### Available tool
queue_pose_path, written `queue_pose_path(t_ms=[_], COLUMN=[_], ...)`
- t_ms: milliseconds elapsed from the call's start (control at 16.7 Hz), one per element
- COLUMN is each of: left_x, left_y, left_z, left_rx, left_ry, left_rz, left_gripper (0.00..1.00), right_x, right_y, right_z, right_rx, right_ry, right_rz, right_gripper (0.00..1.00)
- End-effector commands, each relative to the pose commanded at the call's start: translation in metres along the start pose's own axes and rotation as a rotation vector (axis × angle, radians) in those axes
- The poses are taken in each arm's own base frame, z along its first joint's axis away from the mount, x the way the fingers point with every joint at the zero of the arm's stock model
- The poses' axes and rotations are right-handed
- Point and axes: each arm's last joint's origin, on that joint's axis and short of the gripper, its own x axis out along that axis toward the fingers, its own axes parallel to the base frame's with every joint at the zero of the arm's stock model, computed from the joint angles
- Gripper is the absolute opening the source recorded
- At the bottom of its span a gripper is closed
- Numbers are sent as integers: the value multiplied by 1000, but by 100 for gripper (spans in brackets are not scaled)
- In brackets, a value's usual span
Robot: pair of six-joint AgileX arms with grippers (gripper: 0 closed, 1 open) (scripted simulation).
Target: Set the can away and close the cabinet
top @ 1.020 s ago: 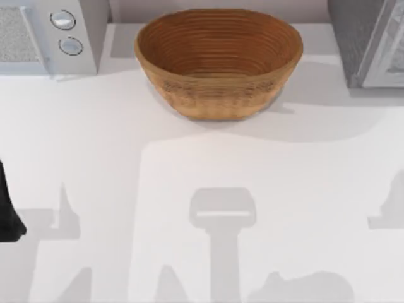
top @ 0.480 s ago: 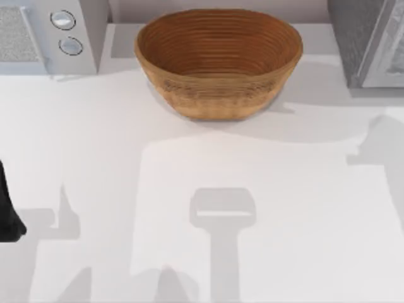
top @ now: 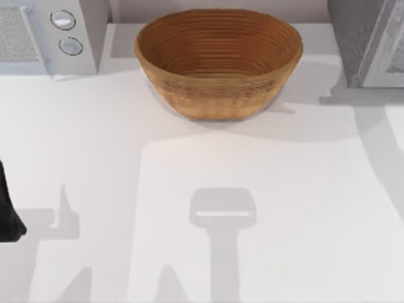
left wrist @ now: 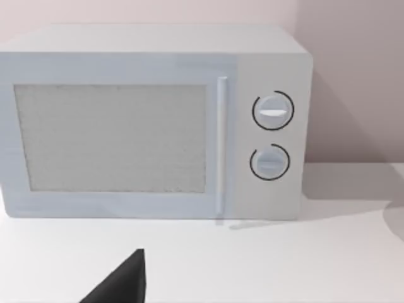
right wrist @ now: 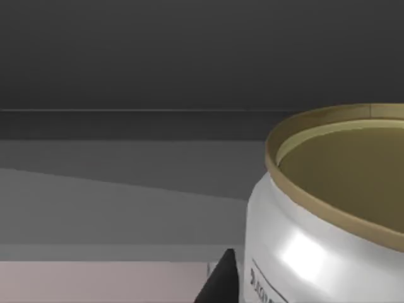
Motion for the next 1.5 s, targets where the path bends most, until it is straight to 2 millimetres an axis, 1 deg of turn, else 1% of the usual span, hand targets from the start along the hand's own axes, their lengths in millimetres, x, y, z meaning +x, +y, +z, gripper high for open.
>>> queue_pose_path(t_ms=[120,300,420,720,900,1140,1320,1500], left_x=[0,0,0,0,0,0,0,0], left_y=[0,0,0,0,0,0,0,0], left_z=[0,0,0,0,0,0,0,0], left_rx=[0,0,0,0,0,0,0,0], left_ry=[0,0,0,0,0,0,0,0], left_rz=[0,0,0,0,0,0,0,0], left_gripper=[100,100,100,100,100,100,100,100], right_x=[17,34,39,39,48,78,108,138], right_y=[6,12,14,13,14,15,16,16], right_z=[15,28,31,30,36,51,59,62], right_rx=[0,1,1,3,3,2,2,2], right_ry=[0,0,1,0,0,0,0,0], right_rz=[0,1,1,-2,-2,-2,-2,-2], right_gripper=[0,0,0,0,0,0,0,0])
